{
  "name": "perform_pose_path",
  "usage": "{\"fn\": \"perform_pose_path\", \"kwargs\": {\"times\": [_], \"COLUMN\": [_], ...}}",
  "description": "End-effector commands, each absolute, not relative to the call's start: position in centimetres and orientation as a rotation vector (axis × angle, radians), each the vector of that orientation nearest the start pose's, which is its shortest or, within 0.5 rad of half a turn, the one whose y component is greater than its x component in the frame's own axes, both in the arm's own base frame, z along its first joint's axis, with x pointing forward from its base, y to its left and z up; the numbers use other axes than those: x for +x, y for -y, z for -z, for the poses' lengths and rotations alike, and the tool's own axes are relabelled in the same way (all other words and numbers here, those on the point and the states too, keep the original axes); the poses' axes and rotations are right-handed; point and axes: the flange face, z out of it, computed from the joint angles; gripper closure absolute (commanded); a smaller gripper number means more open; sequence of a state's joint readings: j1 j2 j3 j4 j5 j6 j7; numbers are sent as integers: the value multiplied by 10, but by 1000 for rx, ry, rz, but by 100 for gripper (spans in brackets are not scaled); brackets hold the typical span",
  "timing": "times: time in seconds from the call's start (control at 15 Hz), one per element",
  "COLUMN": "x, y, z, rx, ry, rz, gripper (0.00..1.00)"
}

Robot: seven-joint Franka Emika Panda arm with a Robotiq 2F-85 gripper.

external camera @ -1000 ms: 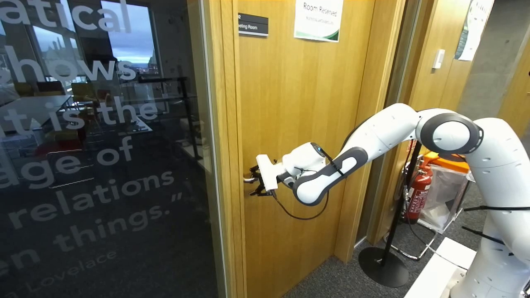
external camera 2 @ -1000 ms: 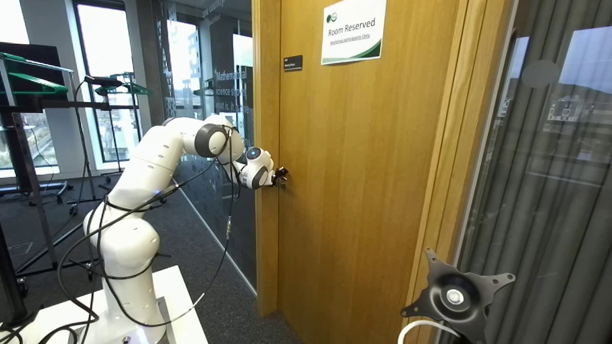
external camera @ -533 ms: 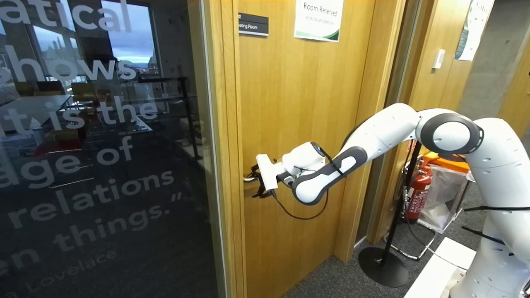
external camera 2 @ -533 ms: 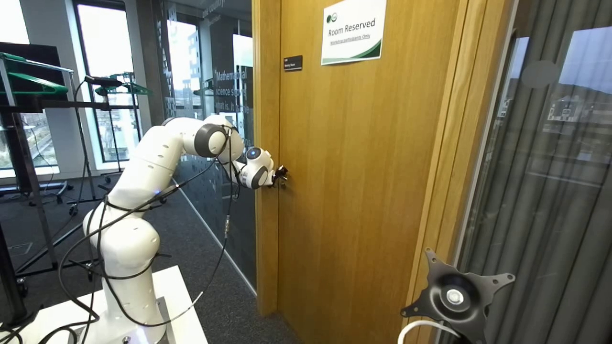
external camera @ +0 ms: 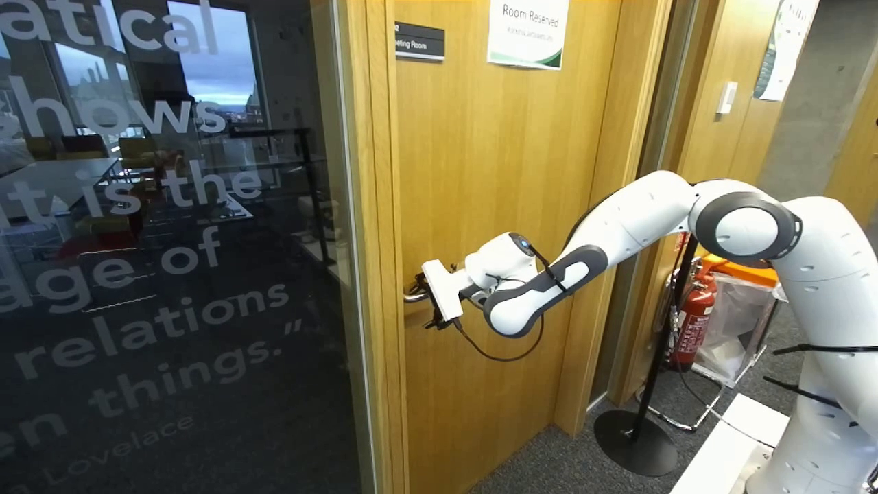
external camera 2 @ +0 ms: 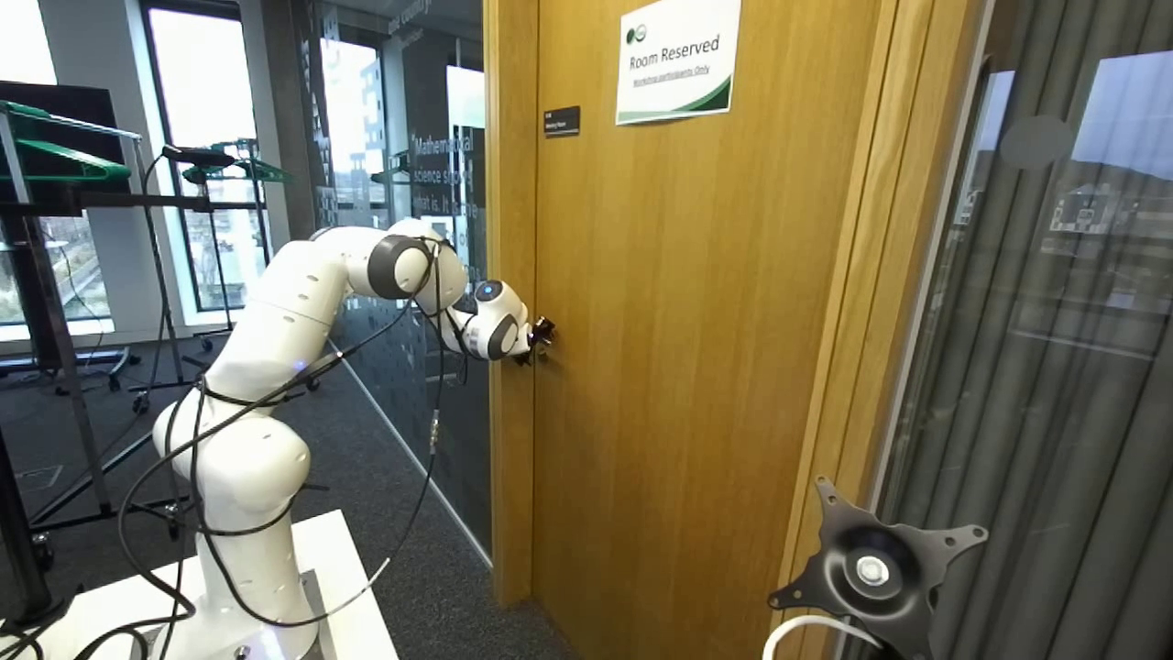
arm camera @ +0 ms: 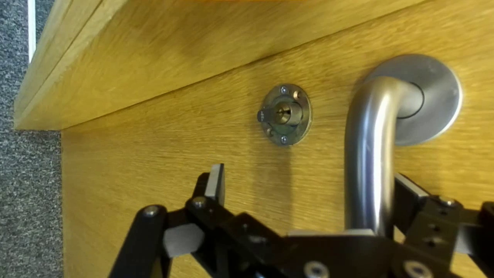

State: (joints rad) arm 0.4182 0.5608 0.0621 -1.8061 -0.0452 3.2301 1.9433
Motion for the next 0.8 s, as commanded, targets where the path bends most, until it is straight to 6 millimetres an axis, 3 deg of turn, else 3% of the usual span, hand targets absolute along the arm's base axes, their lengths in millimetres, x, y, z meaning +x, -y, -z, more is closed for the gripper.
{"fn": "perform_pose_path", "kwargs": {"times": [0.0, 0.73], "x": [634, 635], "y": [-314, -319], "z": [-357, -393], "rx": [-1784, -1753], "ry": [-1480, -1438], "rz": [467, 554], "gripper": [0, 0]}}
